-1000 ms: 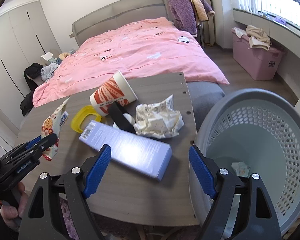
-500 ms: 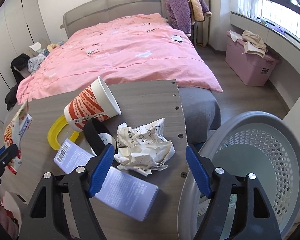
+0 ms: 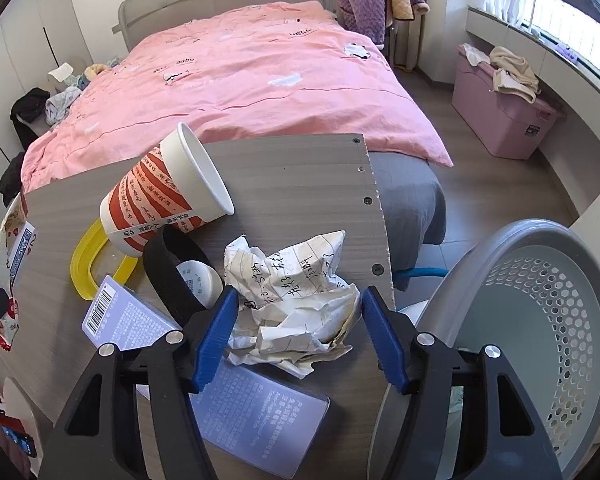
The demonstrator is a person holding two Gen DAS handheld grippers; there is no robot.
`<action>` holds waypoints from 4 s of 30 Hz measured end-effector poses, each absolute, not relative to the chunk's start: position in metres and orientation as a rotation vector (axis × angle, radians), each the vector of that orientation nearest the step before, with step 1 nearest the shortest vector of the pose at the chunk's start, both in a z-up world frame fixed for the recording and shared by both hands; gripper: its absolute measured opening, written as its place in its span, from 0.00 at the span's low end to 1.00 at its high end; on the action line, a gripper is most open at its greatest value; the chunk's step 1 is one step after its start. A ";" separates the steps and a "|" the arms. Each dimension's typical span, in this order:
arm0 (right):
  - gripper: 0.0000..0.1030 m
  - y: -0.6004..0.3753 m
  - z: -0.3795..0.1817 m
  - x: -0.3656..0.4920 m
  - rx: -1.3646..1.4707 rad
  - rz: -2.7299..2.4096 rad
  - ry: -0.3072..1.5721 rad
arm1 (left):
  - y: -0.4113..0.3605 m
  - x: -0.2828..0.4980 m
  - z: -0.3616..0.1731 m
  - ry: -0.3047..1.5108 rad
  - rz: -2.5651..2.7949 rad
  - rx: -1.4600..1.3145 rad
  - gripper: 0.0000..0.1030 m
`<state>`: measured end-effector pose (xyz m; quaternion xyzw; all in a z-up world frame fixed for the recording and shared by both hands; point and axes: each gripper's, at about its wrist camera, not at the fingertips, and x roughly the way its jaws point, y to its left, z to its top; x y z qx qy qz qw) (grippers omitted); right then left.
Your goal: Collect trash
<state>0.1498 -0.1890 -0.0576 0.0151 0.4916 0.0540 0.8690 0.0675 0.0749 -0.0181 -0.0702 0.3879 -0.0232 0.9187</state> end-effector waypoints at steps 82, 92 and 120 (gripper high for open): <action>0.47 -0.221 -0.018 0.105 0.207 0.160 0.884 | 0.055 0.056 -0.011 0.787 -0.089 -0.071 0.22; 0.47 -0.245 -0.005 0.083 0.245 0.154 0.842 | 0.030 0.056 0.022 0.731 -0.145 -0.046 0.23; 0.47 -0.412 -0.020 0.007 0.358 -0.106 0.855 | -0.224 0.058 0.004 0.834 -0.626 0.165 0.23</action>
